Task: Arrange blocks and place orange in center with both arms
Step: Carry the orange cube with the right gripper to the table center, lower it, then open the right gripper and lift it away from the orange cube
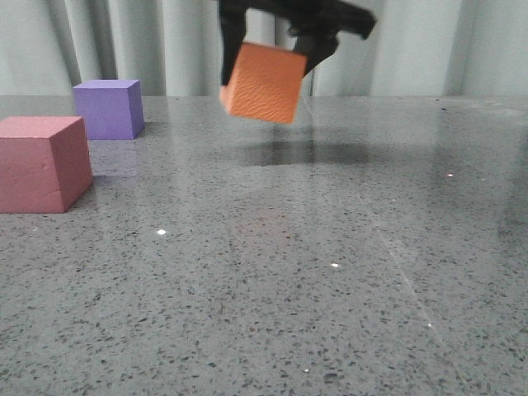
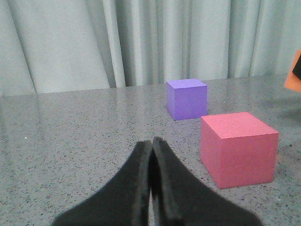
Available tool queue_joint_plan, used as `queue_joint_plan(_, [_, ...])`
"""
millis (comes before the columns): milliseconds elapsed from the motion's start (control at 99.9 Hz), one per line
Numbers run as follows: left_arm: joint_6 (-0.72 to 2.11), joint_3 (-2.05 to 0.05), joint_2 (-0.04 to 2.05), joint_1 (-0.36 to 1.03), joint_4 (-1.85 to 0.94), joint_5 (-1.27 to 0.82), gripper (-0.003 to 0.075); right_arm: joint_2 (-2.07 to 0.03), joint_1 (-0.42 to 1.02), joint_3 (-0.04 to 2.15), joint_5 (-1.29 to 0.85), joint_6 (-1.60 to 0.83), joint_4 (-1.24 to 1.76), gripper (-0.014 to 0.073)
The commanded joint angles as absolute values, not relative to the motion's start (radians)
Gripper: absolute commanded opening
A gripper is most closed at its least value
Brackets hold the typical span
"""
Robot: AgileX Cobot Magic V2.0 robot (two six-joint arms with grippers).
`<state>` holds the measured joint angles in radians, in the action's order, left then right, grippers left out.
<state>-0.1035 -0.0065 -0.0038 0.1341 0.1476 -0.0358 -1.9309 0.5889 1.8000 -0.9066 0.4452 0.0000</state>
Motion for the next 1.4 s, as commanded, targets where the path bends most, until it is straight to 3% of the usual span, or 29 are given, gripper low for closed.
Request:
queue_joint_plan(0, [-0.112, 0.050, -0.036, 0.131, 0.141, 0.040, -0.0019, -1.915, 0.609, 1.864, -0.863, 0.487, -0.046, 0.0184])
queue_joint_plan(230, [-0.112, 0.050, -0.036, 0.131, 0.141, 0.040, -0.0019, -1.967, 0.634, 1.883, -0.863, 0.573, -0.108, 0.0141])
queue_joint_plan(451, [-0.112, 0.050, -0.036, 0.131, 0.141, 0.040, -0.0019, -1.977, 0.634, 1.882, -0.869, 0.573, -0.107, 0.0169])
queue_joint_plan(571, [-0.112, 0.050, -0.036, 0.131, 0.141, 0.040, -0.0019, -1.977, 0.634, 1.882, -0.872, 0.572, -0.106, 0.0325])
queue_joint_plan(741, [-0.112, 0.050, -0.036, 0.131, 0.141, 0.040, -0.0019, -1.977, 0.635, 1.882, -0.872, 0.572, -0.105, 0.0673])
queue_joint_plan(821, [-0.112, 0.050, -0.036, 0.131, 0.141, 0.040, -0.0019, -1.977, 0.635, 1.882, -0.872, 0.572, -0.105, 0.0641])
queue_joint_plan(1392, [-0.112, 0.050, -0.036, 0.131, 0.141, 0.040, -0.0019, -1.851, 0.635, 1.883, -0.852, 0.572, -0.193, 0.0644])
